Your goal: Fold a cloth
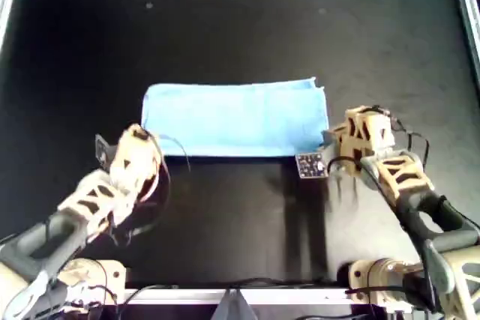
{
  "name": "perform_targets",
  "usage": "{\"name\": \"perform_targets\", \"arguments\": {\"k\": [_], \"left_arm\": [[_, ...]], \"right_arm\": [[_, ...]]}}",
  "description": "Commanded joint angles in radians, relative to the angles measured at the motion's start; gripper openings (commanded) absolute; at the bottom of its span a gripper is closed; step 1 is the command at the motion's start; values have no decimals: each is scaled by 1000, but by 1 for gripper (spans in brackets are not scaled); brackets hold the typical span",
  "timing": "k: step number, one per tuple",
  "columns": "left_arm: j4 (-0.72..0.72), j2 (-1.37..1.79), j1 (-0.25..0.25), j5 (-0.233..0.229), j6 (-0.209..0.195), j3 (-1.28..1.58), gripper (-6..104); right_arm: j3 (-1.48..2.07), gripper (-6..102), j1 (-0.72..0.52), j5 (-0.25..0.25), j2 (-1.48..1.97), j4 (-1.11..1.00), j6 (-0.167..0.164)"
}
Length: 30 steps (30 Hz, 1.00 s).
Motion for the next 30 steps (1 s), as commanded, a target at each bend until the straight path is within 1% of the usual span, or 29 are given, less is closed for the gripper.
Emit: {"name": "perform_targets", "arguments": {"k": [1,3,4,7,14,19,23,24,25,27,30], "left_arm": [[-5,78,-69,-8,6,15,-1],[-5,86,-75,-9,6,28,-1],[-5,86,-75,-21,6,31,-1],[-5,83,-63,-25,6,35,-1],[-5,66,-61,-25,6,38,-1],[-5,83,-61,-25,6,91,-1],[-5,83,-61,-25,6,101,1],[-5,83,-61,-17,6,101,1],[-5,84,-61,-11,6,101,2],[-5,84,-71,-11,8,101,7],[-5,84,-72,-23,8,101,24]], "right_arm": [[-11,-1,0,-11,77,12,11],[5,-1,0,-11,78,14,12],[15,-1,0,-11,78,14,12],[48,-1,0,-11,78,14,12],[94,-1,0,-11,78,15,12],[103,-1,0,-11,78,15,12],[101,-1,0,-11,86,15,12],[103,-1,0,-11,94,15,12],[103,0,0,-11,103,15,12],[106,5,0,-11,143,15,12],[137,20,0,-11,252,15,12]]}}
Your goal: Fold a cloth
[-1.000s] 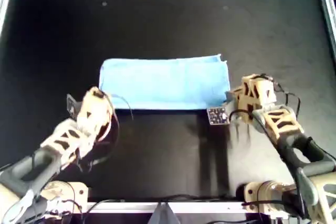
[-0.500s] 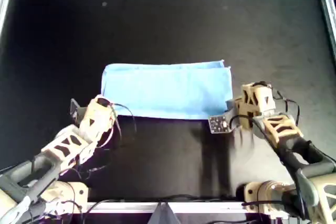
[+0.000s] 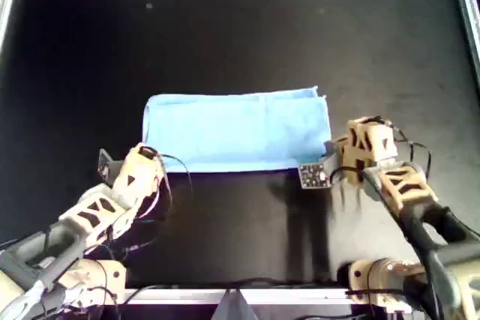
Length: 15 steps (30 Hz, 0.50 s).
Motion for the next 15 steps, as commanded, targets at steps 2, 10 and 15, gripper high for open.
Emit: {"name": "perform_targets", "arguments": {"k": [2,10,15], "left_arm": [[-5,49,-21,-12,8,-5,39],[-3,51,-26,-14,8,55,85],[-3,120,-26,-14,8,135,87]], "right_arm": [[44,30,0,-11,221,15,-17],[265,45,-14,-11,591,15,-20],[350,45,-15,3,676,17,-20]]}}
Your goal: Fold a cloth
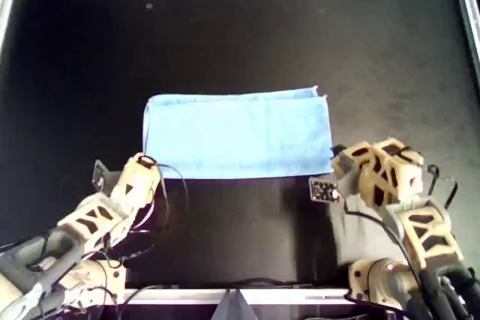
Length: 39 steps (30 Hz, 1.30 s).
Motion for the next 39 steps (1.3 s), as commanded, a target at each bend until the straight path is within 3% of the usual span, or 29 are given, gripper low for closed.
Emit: {"name": "perform_targets", "arguments": {"k": [1,12,13,17,22,25,33,39], "left_arm": [[-3,110,-23,-8,8,35,87],[-5,678,-8,-8,6,241,87],[-5,727,-8,-8,6,256,87],[-5,891,5,-14,6,324,87],[-5,997,118,-135,8,324,87],[-5,1011,153,-193,8,324,87],[-5,1012,153,-204,8,324,88],[-5,1012,155,-204,6,325,88]], "right_arm": [[11,45,-9,3,63,14,-5],[48,46,-11,5,71,12,11],[48,46,-11,5,71,12,-3],[40,46,-11,5,74,12,-5],[40,46,-14,6,144,12,-5],[66,46,-15,6,279,12,-5],[281,46,-14,6,666,12,-5],[345,47,-12,6,692,12,-8]]}}
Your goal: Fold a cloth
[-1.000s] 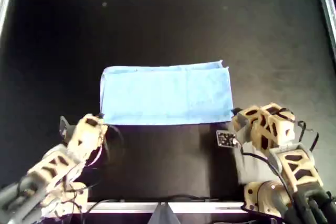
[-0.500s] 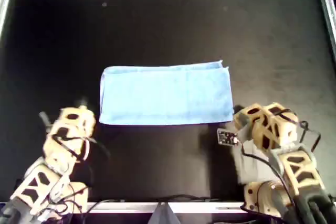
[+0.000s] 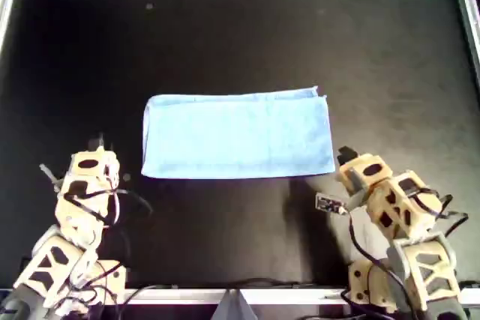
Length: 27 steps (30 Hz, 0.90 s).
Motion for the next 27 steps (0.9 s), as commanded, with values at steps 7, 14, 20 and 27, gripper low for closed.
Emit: {"name": "perform_targets", "arguments": {"k": [7,14,20,27], "left_arm": [[-5,17,28,-6,6,-12,87],[-5,2,20,2,6,-12,87],[-5,2,26,3,6,-12,87],[-5,0,28,-5,6,-12,87]], "right_arm": [[28,61,11,-11,21,-6,-5],[-124,68,12,-12,-400,-40,-11],[-397,68,14,-14,-922,-43,-15],[-614,68,14,-15,-1183,-44,-3]]}}
